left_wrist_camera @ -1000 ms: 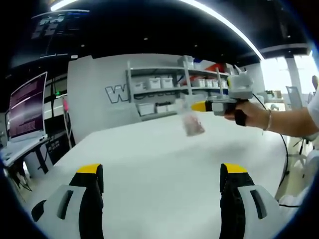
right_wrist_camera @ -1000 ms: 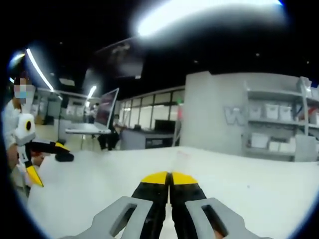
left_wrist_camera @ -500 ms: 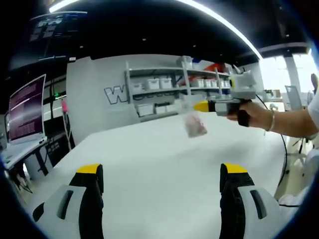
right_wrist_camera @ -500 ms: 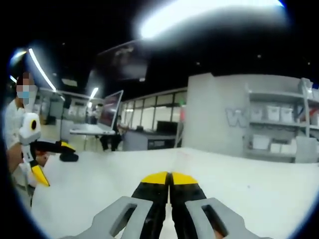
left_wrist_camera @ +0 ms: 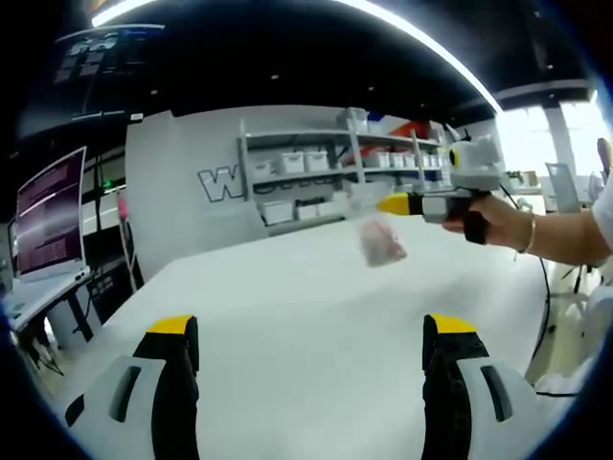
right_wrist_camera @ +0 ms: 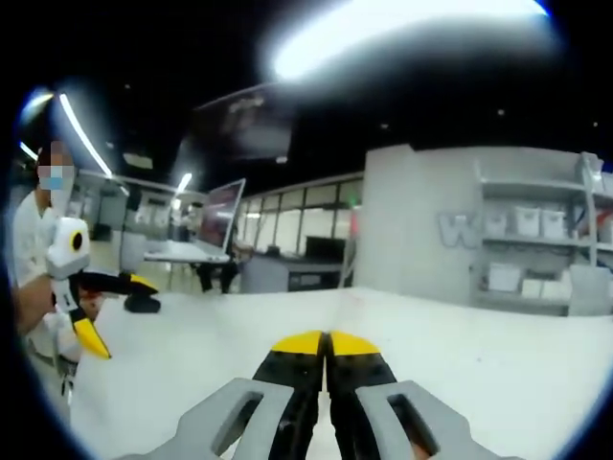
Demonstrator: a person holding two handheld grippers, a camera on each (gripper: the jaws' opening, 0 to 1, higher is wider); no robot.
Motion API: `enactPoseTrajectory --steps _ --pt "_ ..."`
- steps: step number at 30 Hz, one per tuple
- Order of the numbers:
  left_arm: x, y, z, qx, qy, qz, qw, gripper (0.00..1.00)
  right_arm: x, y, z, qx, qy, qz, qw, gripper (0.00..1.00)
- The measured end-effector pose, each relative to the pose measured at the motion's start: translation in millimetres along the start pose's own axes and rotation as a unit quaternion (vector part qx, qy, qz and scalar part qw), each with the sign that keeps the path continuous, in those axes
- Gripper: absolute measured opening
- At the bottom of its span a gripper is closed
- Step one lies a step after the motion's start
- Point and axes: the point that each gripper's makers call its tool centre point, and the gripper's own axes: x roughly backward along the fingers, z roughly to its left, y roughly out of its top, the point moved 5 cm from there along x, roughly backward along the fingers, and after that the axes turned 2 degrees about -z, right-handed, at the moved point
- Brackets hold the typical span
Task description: Open the resealable bag by pulling the two sides of the seal apart until the entire bag opening is separated and visibly accessible.
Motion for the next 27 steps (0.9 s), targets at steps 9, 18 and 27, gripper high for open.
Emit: enactPoseTrajectory --steps 9,18,27 --pt "0.2 0.1 -1.7 -0.001 -0.002 -0.001 1.0000 0.95 10.1 -1.2 7.4 -0.006 0.002 -0.003 1.0000 0.00" --pt "1.1 -0.8 -2.6 -0.001 -0.002 0.000 1.0000 0.95 21.1 -0.8 14.2 -0.010 0.003 -0.009 0.9999 0.00" --pt "0.6 -3.5 -4.3 0.002 -0.004 0.001 1.0000 0.95 32.4 -3.5 23.8 -0.014 0.005 -0.011 0.9998 0.00"
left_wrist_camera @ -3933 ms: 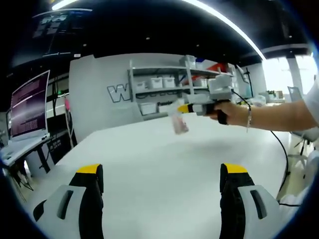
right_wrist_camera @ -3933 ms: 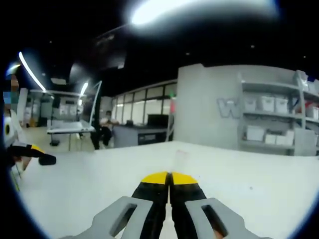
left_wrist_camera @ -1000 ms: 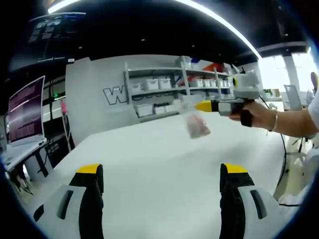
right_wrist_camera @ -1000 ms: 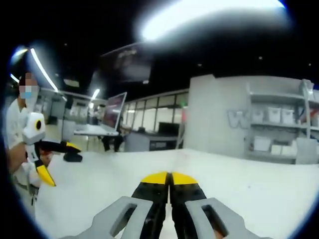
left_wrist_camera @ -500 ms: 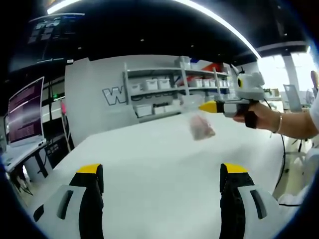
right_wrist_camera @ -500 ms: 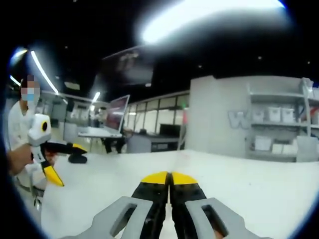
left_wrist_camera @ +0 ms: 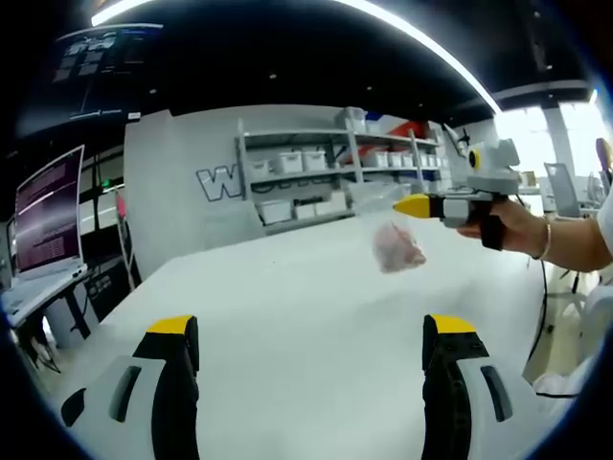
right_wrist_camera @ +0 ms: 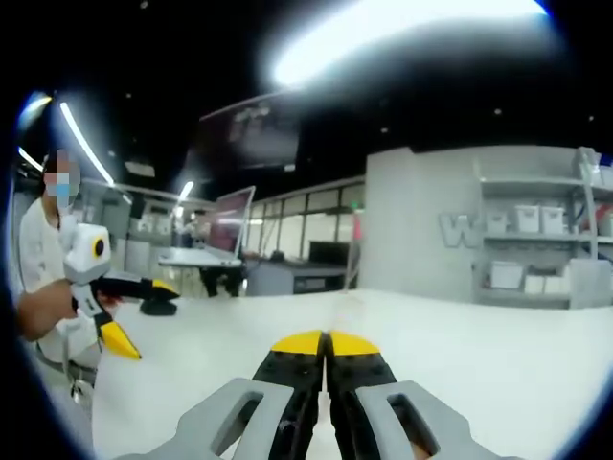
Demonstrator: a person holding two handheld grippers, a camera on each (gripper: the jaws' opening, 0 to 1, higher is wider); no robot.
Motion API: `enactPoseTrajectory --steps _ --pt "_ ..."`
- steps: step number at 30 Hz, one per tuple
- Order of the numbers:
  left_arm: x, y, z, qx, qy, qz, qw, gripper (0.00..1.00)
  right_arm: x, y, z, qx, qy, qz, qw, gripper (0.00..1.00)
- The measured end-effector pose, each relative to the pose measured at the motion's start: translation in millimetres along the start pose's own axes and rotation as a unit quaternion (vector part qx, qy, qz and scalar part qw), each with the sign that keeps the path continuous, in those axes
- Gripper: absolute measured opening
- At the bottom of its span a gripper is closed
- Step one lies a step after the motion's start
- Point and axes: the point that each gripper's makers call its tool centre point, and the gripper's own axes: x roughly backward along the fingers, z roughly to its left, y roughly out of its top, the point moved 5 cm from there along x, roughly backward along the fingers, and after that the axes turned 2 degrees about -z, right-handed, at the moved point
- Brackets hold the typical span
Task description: Open the resealable bag by pulling the two sides of the seal apart until the entire bag opening is separated and visibly accessible.
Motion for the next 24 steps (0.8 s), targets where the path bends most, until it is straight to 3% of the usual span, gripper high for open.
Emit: enactPoseTrajectory --steps 24 --pt "-1.3 -4.1 -7.3 0.001 -0.006 0.004 1.0000 0.94 28.5 1.1 21.3 -0.008 0.011 -0.012 0.9998 0.00"
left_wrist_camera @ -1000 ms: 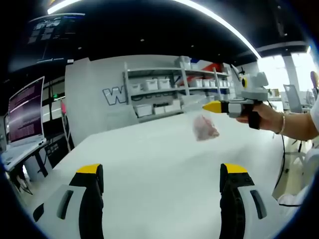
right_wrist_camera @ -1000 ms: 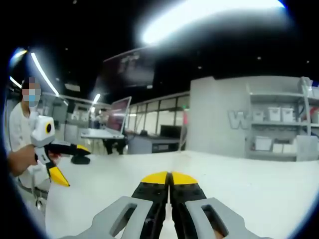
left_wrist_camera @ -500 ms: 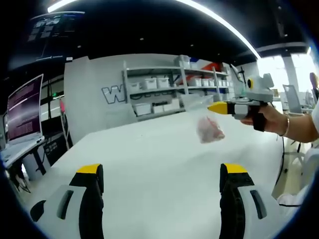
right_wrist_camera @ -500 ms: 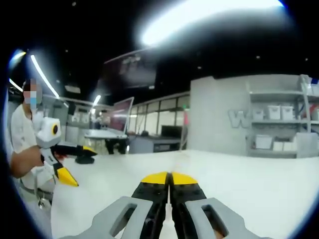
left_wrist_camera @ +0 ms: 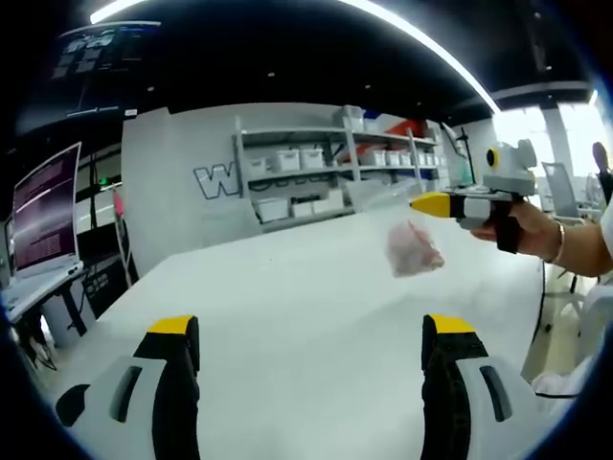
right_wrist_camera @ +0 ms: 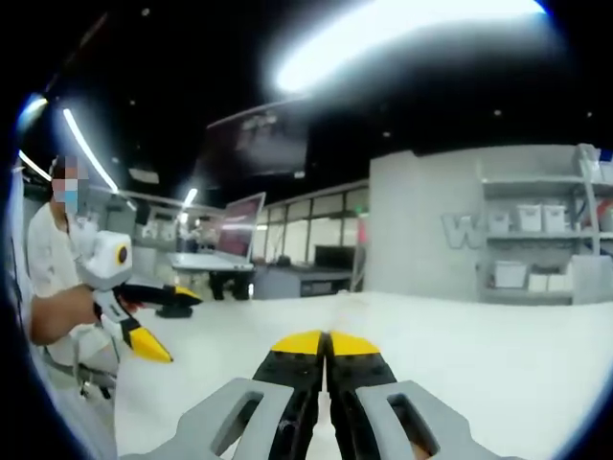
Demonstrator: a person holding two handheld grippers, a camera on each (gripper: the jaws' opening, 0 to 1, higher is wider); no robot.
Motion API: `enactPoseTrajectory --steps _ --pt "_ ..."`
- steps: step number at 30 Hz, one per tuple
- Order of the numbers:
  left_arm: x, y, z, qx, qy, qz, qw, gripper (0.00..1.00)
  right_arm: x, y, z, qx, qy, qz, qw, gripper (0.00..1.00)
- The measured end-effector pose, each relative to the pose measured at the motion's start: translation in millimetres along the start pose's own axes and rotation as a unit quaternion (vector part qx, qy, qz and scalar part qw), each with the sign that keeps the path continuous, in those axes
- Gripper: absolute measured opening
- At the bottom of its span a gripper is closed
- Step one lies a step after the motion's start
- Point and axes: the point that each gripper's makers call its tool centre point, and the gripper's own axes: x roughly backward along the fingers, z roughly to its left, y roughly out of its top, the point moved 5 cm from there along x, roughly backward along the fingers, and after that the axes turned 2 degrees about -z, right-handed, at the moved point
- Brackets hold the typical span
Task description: Open the resealable bag by pulling the two sides of the seal apart until the entire bag opening is separated and visibly accessible.
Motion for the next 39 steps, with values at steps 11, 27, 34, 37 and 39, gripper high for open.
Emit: enactPoseTrajectory --steps 11,27,34,37,39 --pt "-0.4 -0.4 -4.9 -0.001 -0.006 0.002 1.0000 0.93 13.4 -1.3 1.7 0.001 0.003 0.005 1.0000 0.00" --pt "-1.2 0.5 -5.8 -0.005 -0.006 0.004 1.0000 0.93 26.7 -9.2 1.3 -0.002 0.014 0.015 0.9998 0.00" --pt "-3.4 0.9 -7.6 -0.006 -0.008 0.006 0.9999 0.93 36.6 -15.3 -0.1 -0.006 0.013 0.022 0.9997 0.00" --pt "-4.5 1.4 -9.4 -0.008 -0.010 0.007 0.9999 0.92 39.8 -19.2 0.0 -0.007 0.016 0.028 0.9995 0.00" --pt "-5.6 1.3 -11.0 -0.009 -0.012 0.008 0.9999 0.92 40.9 -21.0 -0.6 -0.007 0.016 0.031 0.9994 0.00"
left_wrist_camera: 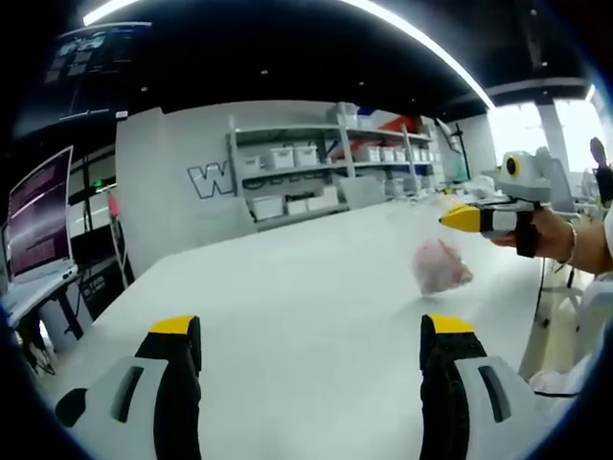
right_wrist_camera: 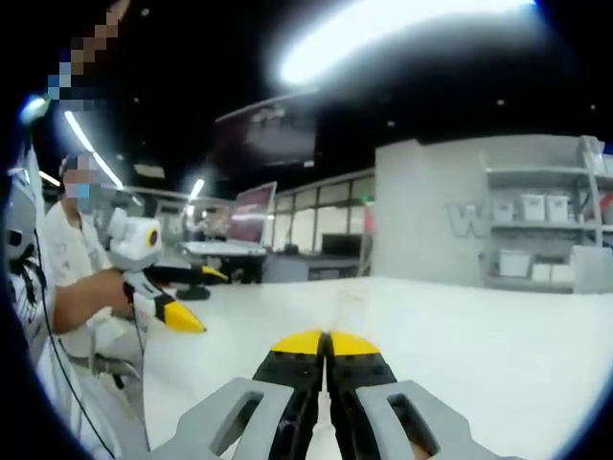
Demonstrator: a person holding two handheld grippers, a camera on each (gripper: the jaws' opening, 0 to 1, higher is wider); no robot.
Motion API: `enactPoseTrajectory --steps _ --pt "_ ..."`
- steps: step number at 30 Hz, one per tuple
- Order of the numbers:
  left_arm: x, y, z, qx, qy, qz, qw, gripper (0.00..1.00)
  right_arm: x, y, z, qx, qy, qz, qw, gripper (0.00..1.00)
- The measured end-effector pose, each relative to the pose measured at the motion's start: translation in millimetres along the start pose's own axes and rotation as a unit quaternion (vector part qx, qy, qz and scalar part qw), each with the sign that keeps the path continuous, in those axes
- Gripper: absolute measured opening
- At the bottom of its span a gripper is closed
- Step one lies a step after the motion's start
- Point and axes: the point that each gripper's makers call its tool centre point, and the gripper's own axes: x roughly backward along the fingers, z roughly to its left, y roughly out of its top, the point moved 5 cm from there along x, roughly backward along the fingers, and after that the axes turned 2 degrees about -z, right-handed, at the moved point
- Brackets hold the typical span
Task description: Open the resealable bag by pulling the two sides of the seal apart until the entire bag opening is separated and visibly accessible.
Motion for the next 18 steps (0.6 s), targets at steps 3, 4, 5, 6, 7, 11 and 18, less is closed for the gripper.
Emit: enactPoseTrajectory --steps 3,4,5,6,7,11,18 --pt "-1.2 0.5 -1.9 -0.001 -0.003 0.001 1.0000 0.92 1.2 -1.1 -0.9 0.004 -0.001 0.004 1.0000 0.00" --pt "-1.4 0.8 -2.3 -0.002 -0.004 0.002 1.0000 0.92 1.4 -1.4 -0.7 0.010 0.000 0.005 0.9999 0.00" --pt "-1.6 1.3 -2.6 -0.002 -0.005 0.002 1.0000 0.91 1.5 -1.6 -0.2 0.012 0.001 0.007 0.9999 0.00" --pt "-1.7 1.6 -2.7 -0.002 -0.005 0.001 1.0000 0.91 1.5 -1.9 0.9 0.016 0.003 0.008 0.9998 0.00" --pt "-1.9 2.1 -2.8 -0.003 -0.006 0.001 1.0000 0.90 1.1 -2.3 3.1 0.020 0.008 0.010 0.9997 0.00" --pt "-2.0 3.2 -2.8 -0.005 -0.006 0.001 1.0000 0.89 -1.1 -4.5 15.1 0.049 0.030 0.019 0.9981 0.00" --pt "-1.4 5.0 -3.5 -0.010 -0.013 -0.001 0.9999 0.84 -5.1 -8.3 32.1 0.095 0.060 0.036 0.9930 0.00"
